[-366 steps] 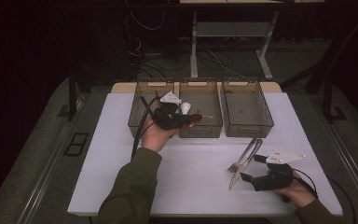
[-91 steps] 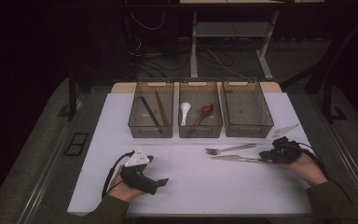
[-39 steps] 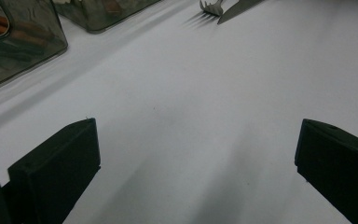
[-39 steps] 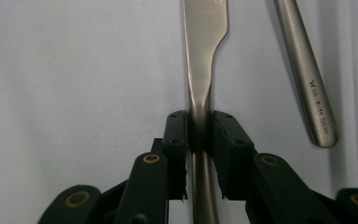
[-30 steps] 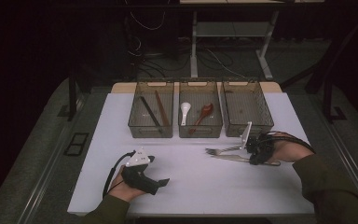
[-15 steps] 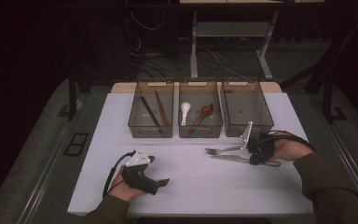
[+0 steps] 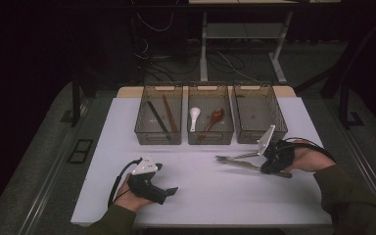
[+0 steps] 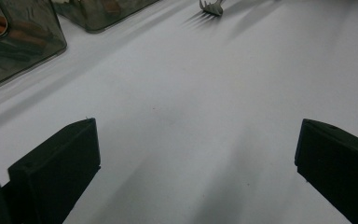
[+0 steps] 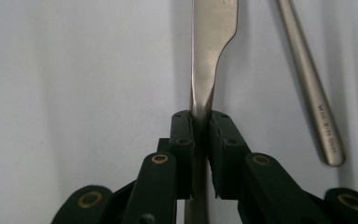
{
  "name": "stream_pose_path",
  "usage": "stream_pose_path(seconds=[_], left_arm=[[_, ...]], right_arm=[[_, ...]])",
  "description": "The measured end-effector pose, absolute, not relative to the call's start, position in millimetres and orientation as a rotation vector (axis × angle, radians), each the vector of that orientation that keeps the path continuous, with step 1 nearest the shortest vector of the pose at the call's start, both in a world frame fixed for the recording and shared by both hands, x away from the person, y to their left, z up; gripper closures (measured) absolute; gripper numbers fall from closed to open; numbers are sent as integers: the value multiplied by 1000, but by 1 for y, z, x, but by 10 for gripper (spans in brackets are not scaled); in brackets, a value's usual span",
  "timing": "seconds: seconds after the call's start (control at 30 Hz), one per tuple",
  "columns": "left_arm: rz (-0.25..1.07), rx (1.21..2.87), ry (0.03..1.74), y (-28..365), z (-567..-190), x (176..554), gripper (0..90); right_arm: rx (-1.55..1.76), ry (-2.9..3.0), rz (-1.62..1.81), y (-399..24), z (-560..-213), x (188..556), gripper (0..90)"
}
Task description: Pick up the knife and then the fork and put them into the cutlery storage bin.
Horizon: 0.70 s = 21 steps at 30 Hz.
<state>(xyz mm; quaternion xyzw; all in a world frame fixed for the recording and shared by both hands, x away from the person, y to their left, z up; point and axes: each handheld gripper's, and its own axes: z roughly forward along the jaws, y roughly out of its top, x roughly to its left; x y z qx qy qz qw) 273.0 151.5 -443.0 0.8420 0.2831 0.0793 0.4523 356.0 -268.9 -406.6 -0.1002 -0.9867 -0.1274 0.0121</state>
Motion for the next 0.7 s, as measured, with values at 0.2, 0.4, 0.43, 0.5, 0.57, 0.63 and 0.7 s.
stream_pose_path(seconds=[0.2,0.4,0.43,0.5,0.57,0.63,0.7], left_arm=[[197,2064,697,152,-442,273,0],[197,2061,692,152,-442,273,0],[197,2058,693,152,-442,273,0],[197,2055,693,152,-442,273,0],[197,2053,691,153,-442,273,0],[197,2049,691,153,-442,273,0],[192,2045,694,154,-442,273,0]], right_arm=[[-391,-3037,-586,-280,-402,356,803],[-501,-2983,-810,-290,-398,355,802],[-510,-2983,-848,-291,-397,355,802],[-537,-2980,-901,-294,-395,354,802],[-564,-2976,-971,-296,-394,353,802],[-605,-2960,-1040,-299,-394,352,802],[-670,-2937,-1095,-300,-393,350,802]])
